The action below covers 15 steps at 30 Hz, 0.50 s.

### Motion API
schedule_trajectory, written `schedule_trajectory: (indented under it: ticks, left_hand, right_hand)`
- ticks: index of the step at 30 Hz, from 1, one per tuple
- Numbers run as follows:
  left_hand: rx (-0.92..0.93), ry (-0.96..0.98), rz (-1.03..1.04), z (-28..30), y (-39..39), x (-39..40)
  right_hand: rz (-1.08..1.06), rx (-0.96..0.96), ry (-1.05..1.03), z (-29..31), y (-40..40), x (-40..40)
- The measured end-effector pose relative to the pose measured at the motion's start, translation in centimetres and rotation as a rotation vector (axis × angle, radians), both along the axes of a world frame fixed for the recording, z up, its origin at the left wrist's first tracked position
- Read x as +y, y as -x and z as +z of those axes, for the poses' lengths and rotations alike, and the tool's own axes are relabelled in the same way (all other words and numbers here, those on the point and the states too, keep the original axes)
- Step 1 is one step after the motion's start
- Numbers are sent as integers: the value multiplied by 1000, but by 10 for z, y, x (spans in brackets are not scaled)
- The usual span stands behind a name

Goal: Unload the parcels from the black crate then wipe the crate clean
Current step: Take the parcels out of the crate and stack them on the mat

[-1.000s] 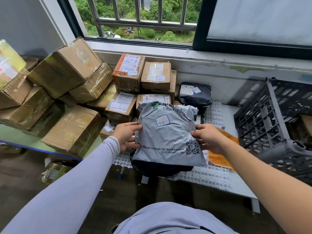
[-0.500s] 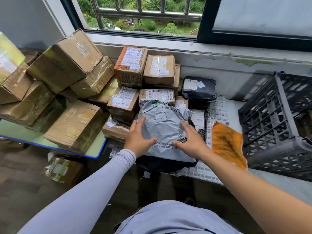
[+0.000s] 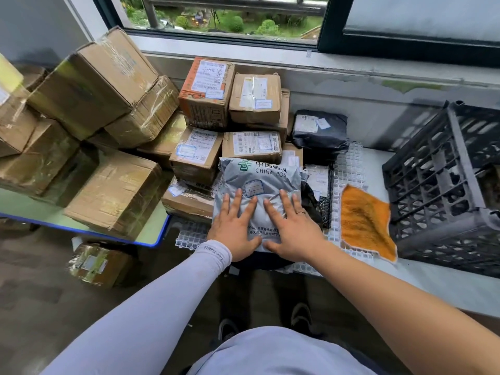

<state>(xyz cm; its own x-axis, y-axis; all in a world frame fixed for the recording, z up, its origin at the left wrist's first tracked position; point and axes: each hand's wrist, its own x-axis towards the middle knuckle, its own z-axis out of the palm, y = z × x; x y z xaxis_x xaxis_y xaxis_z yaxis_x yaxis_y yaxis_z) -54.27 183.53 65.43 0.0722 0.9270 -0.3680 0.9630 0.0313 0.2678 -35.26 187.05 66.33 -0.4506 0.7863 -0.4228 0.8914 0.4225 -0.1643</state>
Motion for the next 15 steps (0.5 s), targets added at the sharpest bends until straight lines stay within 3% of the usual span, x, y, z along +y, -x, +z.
schedule_trajectory:
  ticks: [15]
  left_hand:
    - [-82, 87, 32, -27, 5, 13]
  right_hand:
    - [-32, -45, 41, -23, 10, 6]
